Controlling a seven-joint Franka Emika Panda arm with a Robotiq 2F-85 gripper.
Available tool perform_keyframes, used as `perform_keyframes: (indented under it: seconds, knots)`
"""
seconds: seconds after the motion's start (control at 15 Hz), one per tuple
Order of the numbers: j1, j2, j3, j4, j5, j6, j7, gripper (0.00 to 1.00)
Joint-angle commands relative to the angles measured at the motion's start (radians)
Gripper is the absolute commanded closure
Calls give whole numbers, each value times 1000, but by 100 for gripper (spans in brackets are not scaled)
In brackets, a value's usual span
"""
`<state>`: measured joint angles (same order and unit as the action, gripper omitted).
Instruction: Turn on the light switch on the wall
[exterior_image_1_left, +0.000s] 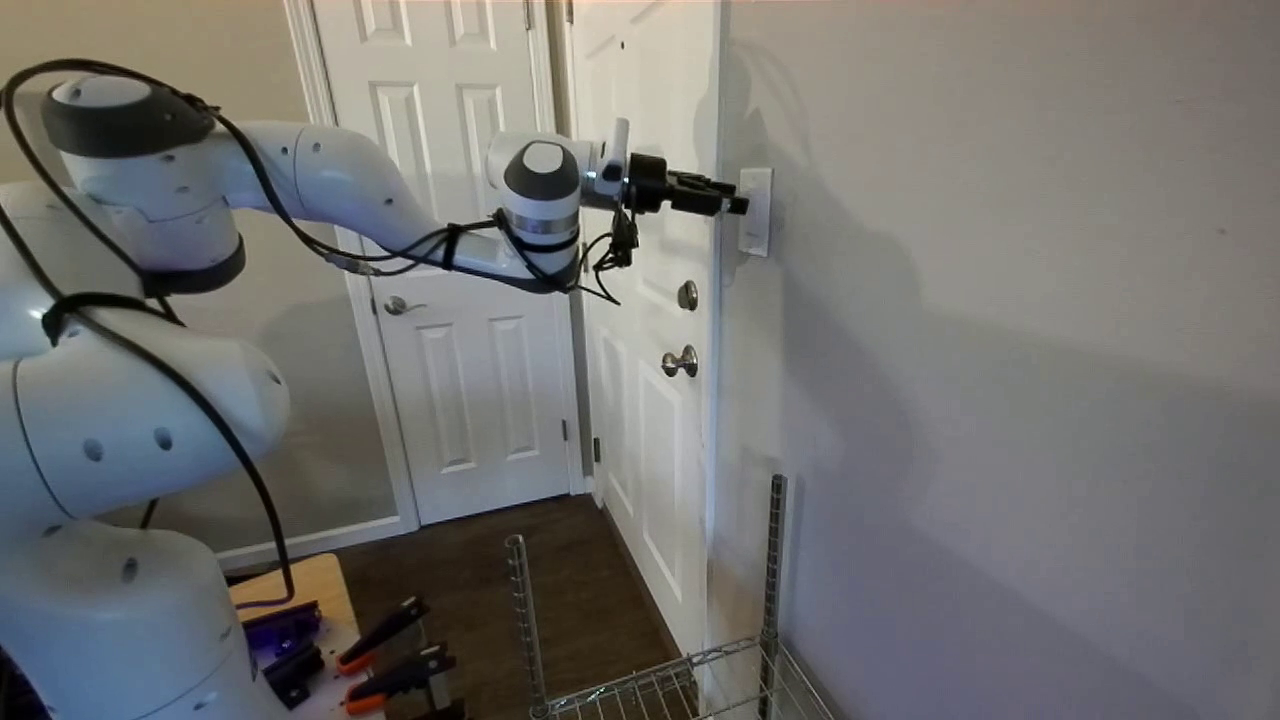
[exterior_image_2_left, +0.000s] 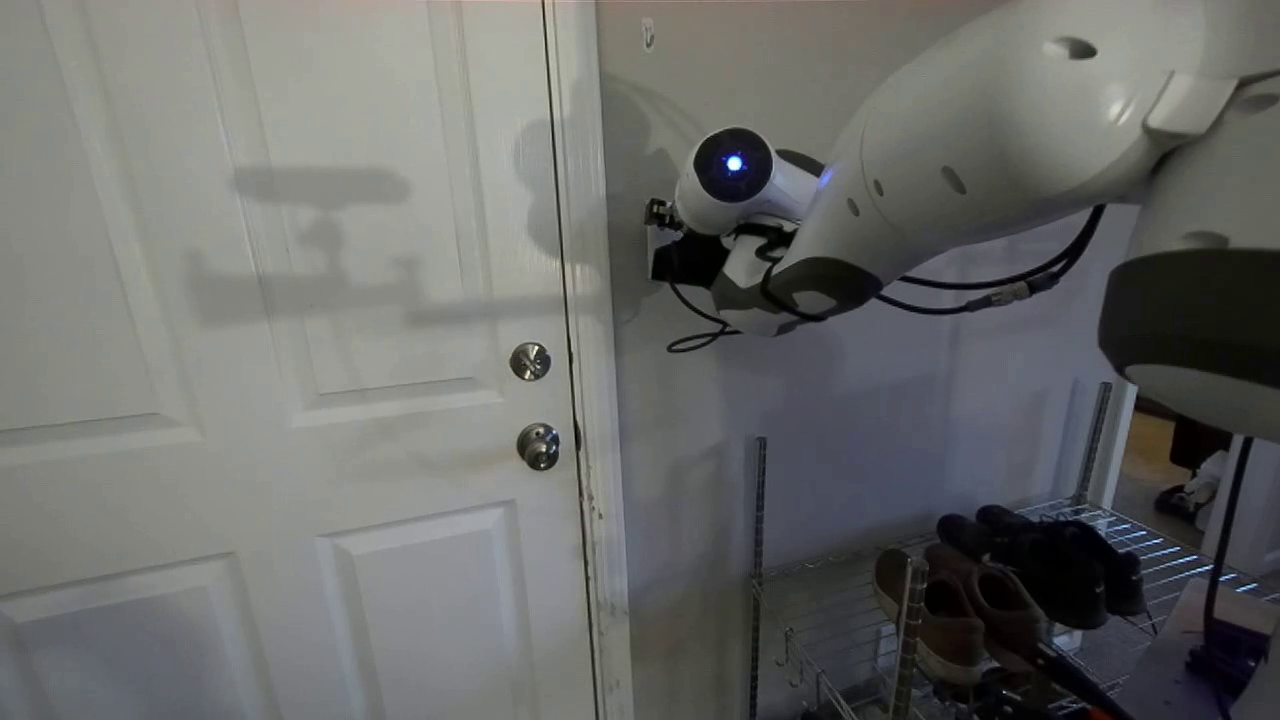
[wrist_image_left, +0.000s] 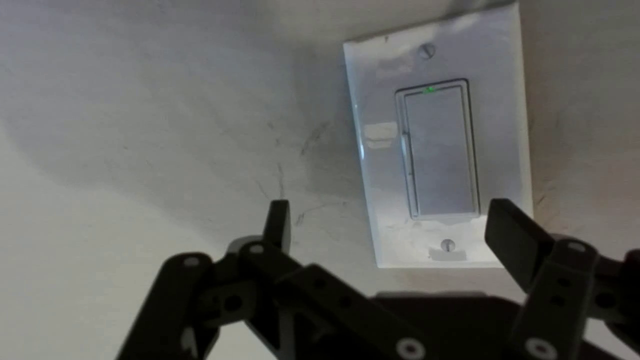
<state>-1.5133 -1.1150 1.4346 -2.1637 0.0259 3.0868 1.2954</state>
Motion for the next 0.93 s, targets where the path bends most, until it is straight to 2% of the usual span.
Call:
perform_keyframes:
  seconds: [0.0, 0.27, 0.6, 0.87]
  knots:
    - [-39, -9, 8, 36, 45, 2, -51, 0]
    - [-63, 0, 5, 24, 60, -4, -48, 0]
    - [-56, 3, 5, 11, 80, -1, -48, 0]
    - [4, 9, -5, -31, 88, -5, -53, 0]
